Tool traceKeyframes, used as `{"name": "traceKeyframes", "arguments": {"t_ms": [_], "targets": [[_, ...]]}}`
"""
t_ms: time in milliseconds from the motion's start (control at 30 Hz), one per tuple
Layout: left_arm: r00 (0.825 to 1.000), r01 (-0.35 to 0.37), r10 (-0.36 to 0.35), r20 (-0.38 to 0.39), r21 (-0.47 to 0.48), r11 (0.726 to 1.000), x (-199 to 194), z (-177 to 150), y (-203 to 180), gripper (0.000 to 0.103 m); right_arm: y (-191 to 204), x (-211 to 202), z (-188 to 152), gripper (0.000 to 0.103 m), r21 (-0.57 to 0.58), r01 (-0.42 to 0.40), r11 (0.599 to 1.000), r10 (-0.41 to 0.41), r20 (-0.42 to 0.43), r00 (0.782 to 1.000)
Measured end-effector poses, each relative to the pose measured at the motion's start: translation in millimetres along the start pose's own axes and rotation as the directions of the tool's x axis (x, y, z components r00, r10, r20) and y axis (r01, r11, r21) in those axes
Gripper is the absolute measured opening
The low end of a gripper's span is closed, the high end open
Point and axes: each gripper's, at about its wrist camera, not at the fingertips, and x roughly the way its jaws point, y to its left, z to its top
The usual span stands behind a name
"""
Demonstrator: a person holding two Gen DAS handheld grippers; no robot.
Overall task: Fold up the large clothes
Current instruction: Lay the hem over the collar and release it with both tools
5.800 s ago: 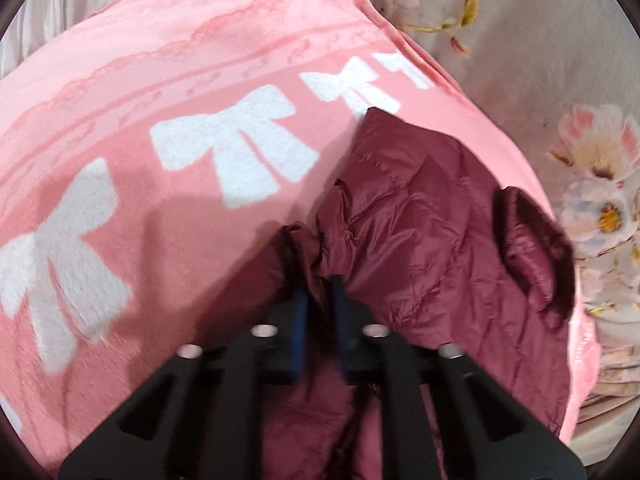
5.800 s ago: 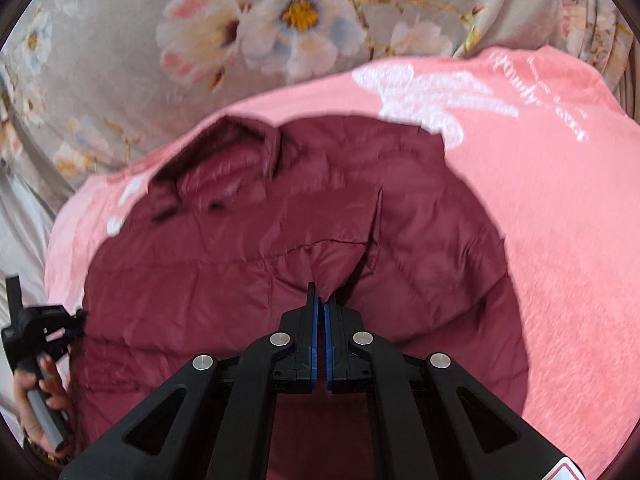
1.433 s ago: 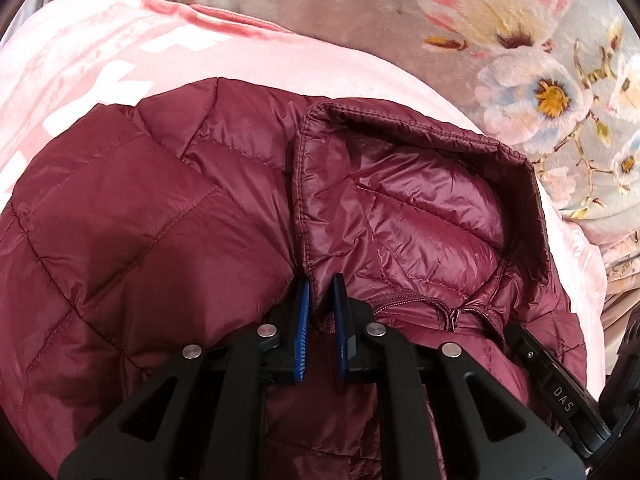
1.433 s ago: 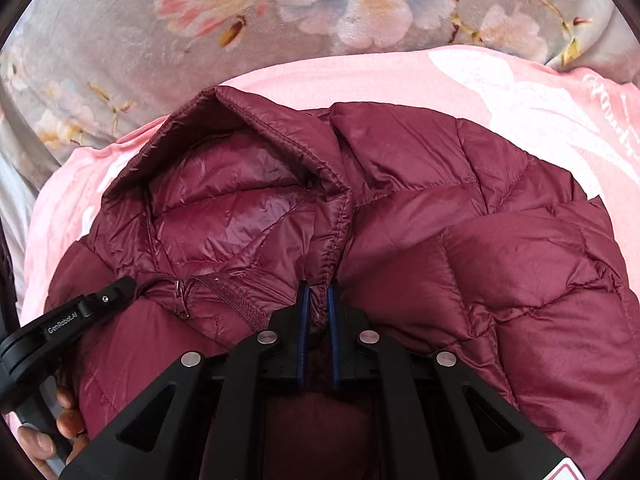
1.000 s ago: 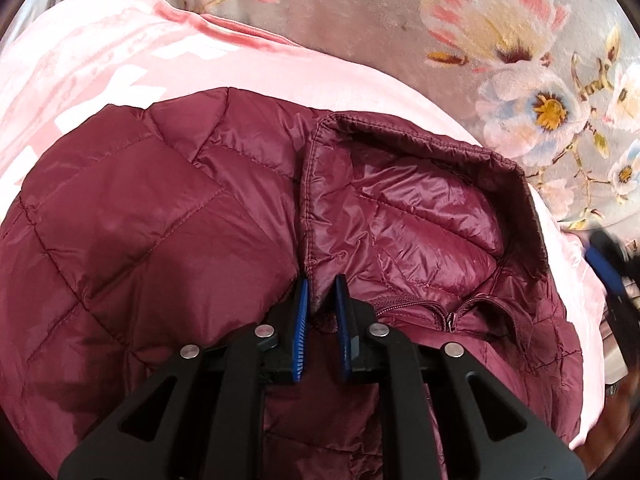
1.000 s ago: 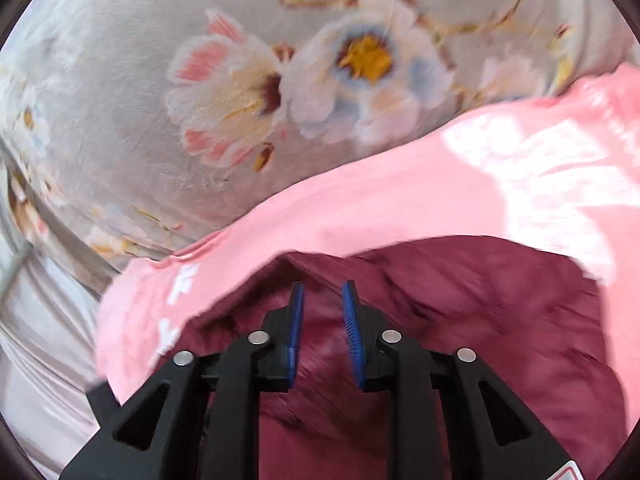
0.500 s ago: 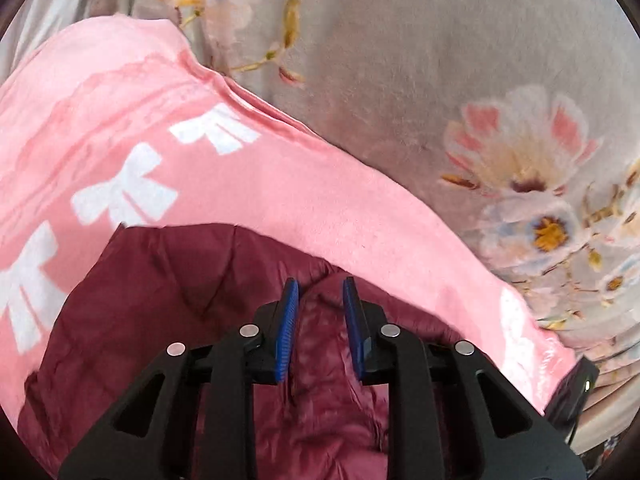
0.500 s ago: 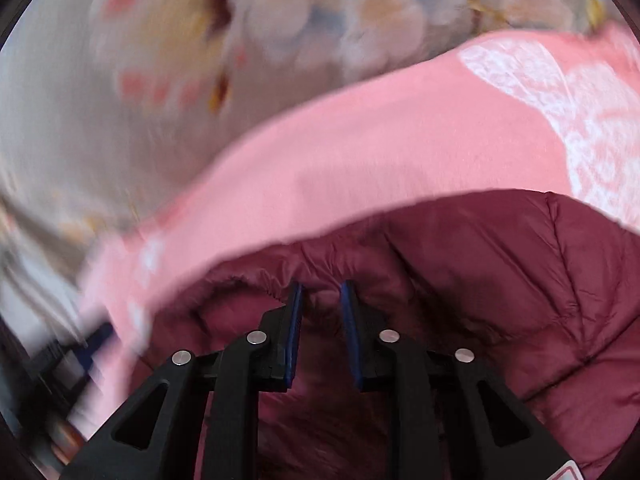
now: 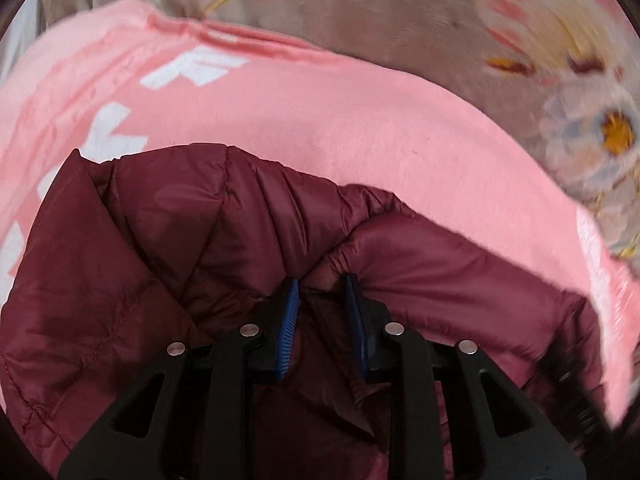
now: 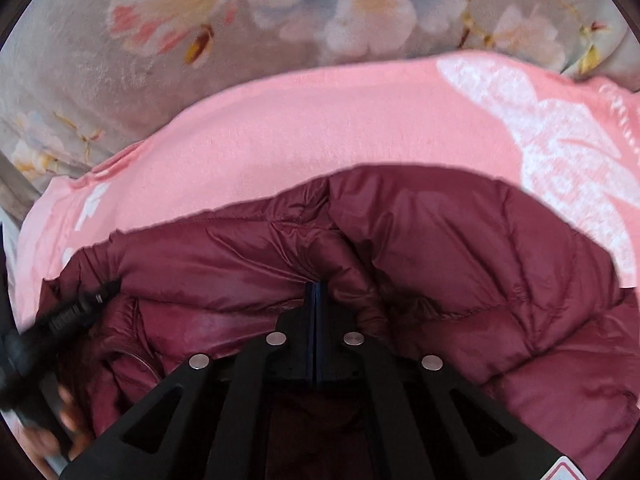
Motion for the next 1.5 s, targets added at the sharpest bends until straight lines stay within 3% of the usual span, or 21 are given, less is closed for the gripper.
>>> {"name": "traceKeyframes", "arguments": {"t_ms": [100,200,533,1200,1333,1433,1500], "targets": [[0.999,-0.024,0.023,0.027,0.03,0.999,-3,-8,-4,0.024,7,-9,5,0.0,-0.017,0.045,0.999,-0.044,0.066,0.997],[1.0,-0.005,0.005,0.03,0.014,1.0,-5,-9,0,0.024,8,11,4,0.0,-0.028,0.063,0.998,-0.063,-0.002,0.998],[0.999,-0.026,0.024,0.047,0.029,0.999,-6,-10,-3,0.024,13,12,-1,0.0,-0.071,0.109,0.992,-0.108,0.019,0.994],[0.997,-0.063,0.059,0.054,0.068,0.996,-2,-11,-11,0.024,16,15,-2,0.0,-0.081,0.122,0.989,-0.12,0.027,0.992],[0.999,-0.021,0.019,0.051,0.037,0.999,-4,-10,-3,0.025,9,9,-2,0.002,-0.045,0.063,0.997,-0.061,0.043,0.997],[0.997,0.052,-0.05,0.061,-0.024,0.998,-19,-14,14,0.03,3,-26,-14,0.013,-0.017,0.028,0.999,-0.025,0.116,0.993],[0.991,0.11,-0.104,0.085,-0.063,0.992,-52,-24,33,0.035,3,-69,-37,0.024,-0.048,-0.025,0.999,0.033,0.185,0.982]]}}
